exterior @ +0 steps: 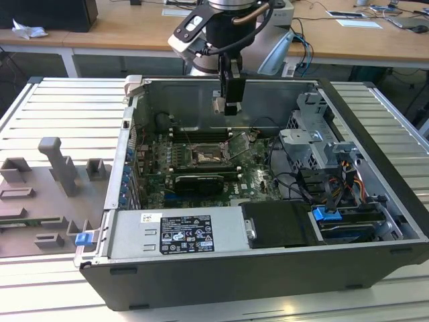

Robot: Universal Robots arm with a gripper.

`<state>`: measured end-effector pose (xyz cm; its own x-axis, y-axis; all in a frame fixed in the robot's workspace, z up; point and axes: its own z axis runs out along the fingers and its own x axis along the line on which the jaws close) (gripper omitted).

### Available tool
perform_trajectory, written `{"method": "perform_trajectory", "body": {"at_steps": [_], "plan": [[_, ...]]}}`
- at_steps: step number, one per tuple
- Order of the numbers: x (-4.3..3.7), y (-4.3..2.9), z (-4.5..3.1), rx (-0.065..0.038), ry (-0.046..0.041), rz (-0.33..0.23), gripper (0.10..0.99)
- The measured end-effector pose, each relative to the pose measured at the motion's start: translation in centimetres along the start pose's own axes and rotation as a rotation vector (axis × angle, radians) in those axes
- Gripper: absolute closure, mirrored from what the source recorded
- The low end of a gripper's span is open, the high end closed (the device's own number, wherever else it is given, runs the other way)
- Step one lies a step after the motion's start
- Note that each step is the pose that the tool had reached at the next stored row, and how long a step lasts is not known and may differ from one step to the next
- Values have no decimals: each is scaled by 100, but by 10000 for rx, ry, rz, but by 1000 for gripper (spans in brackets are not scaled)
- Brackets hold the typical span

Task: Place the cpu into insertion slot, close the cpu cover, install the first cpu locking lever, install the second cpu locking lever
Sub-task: 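Place the cpu into insertion slot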

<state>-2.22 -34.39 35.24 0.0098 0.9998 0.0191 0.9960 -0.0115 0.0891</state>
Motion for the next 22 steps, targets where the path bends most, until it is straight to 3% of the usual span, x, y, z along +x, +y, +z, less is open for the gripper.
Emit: {"method": "perform_trajectory", "body": {"at_steps": [8,10,13,16,18,22], "plan": [[2,-1,7,-16,-81,899,549],[10,-13,45,-19,-85,946,549],[17,-22,105,-15,-70,779,549],[16,-26,140,-6,-27,299,549],[15,-34,211,5,25,-288,549],[13,-55,324,7,86,-370,549]]}}
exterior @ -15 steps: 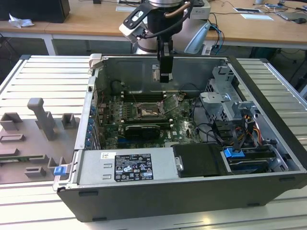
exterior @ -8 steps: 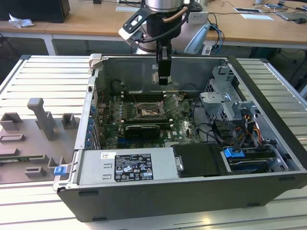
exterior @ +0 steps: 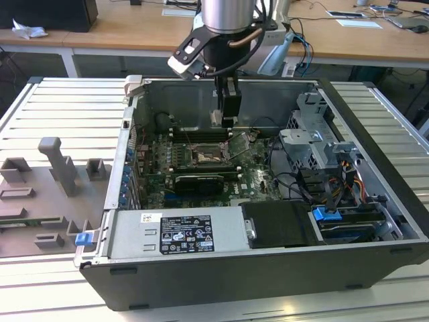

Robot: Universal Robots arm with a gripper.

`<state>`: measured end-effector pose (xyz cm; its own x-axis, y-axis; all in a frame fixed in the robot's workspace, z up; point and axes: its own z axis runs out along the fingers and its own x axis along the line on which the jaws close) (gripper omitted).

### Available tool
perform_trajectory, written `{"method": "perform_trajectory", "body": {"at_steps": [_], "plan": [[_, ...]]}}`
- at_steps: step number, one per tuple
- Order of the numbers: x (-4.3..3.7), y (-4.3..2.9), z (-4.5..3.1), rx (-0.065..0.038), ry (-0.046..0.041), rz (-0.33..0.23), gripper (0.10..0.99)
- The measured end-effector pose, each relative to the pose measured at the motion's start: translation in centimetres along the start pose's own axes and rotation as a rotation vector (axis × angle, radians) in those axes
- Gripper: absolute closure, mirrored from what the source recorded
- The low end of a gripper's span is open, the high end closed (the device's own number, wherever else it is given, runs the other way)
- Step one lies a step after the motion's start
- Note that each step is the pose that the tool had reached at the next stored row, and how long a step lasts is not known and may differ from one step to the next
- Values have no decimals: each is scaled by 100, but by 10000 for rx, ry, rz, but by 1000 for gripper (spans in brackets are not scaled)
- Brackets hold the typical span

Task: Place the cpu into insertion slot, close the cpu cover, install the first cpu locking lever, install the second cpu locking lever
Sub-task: 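Place the cpu into insertion slot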

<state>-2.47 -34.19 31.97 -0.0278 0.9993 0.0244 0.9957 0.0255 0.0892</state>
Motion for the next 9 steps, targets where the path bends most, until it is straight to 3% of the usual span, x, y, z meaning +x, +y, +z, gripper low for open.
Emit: {"method": "perform_trajectory", "body": {"at_steps": [9], "plan": [[-3,-49,221,1,5,-22,549]]}}
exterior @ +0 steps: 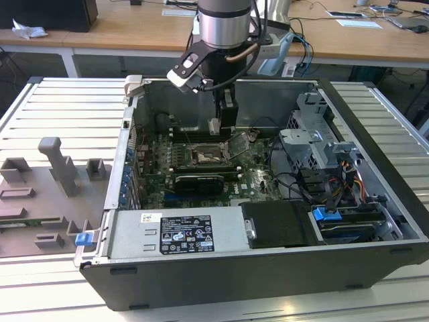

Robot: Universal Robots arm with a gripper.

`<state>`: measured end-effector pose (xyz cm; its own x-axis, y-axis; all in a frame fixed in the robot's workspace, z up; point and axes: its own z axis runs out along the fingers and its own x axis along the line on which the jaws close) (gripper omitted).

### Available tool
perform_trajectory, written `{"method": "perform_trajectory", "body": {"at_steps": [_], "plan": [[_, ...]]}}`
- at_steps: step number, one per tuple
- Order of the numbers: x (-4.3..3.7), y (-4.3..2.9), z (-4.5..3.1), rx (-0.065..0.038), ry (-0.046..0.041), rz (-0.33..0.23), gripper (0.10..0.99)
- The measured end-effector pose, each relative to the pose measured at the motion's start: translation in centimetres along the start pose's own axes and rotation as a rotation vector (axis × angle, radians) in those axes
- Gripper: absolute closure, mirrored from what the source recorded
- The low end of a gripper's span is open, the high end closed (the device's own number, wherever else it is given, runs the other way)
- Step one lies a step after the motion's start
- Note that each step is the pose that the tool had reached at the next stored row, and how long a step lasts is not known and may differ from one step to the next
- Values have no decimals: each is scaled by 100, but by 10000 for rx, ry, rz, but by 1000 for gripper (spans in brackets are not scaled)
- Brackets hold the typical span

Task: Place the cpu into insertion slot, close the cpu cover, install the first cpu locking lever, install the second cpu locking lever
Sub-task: 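Place the cpu into insertion slot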

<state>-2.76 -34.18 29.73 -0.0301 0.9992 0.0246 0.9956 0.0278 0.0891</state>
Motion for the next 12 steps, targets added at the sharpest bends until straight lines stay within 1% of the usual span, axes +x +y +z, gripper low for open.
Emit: {"method": "perform_trajectory", "body": {"at_steps": [4,5,6,9,12], "plan": [[4,-38,80,0,3,-31,549],[24,-43,112,1,1,-37,549],[52,-53,158,1,4,-53,549],[63,-73,231,1,7,-66,549],[62,-83,262,1,6,-66,549]]}}
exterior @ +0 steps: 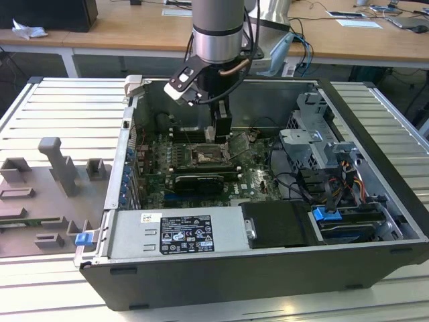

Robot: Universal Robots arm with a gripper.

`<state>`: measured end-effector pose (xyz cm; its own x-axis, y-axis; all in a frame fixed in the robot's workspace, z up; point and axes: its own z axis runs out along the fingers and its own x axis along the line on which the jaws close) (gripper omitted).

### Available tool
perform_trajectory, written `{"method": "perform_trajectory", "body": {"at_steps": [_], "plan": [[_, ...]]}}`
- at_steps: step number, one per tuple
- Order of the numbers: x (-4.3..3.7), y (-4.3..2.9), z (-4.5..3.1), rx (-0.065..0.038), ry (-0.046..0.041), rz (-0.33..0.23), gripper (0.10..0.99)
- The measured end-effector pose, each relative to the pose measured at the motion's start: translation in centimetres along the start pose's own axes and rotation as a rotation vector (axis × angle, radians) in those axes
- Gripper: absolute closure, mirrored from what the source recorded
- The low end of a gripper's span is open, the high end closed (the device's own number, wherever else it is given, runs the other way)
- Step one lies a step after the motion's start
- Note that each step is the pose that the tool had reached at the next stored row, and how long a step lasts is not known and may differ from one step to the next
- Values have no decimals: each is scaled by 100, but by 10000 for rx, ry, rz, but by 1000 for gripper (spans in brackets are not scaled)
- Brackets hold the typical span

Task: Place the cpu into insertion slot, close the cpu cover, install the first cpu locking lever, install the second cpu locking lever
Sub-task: 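Place the cpu into insertion slot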

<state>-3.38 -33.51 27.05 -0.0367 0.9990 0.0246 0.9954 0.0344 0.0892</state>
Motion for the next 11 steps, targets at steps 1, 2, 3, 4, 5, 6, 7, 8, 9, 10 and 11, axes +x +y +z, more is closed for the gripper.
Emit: {"method": "perform_trajectory", "body": {"at_steps": [1,2,3,4,5,6,7,8,9,10,11], "plan": [[0,-3,11,1,-1,1,549],[0,-6,22,1,-1,1,549],[-1,-10,31,0,0,1,549],[-1,-14,40,1,-1,1,549],[-1,-18,47,1,-1,-1,549],[-1,-25,58,0,0,-1,549],[-1,-30,64,1,0,-1,549],[-1,-36,71,2,-3,-2,549],[-1,-37,73,2,-3,-4,549],[-1,-38,76,1,-1,-4,549],[0,-40,82,0,1,-2,549]]}}
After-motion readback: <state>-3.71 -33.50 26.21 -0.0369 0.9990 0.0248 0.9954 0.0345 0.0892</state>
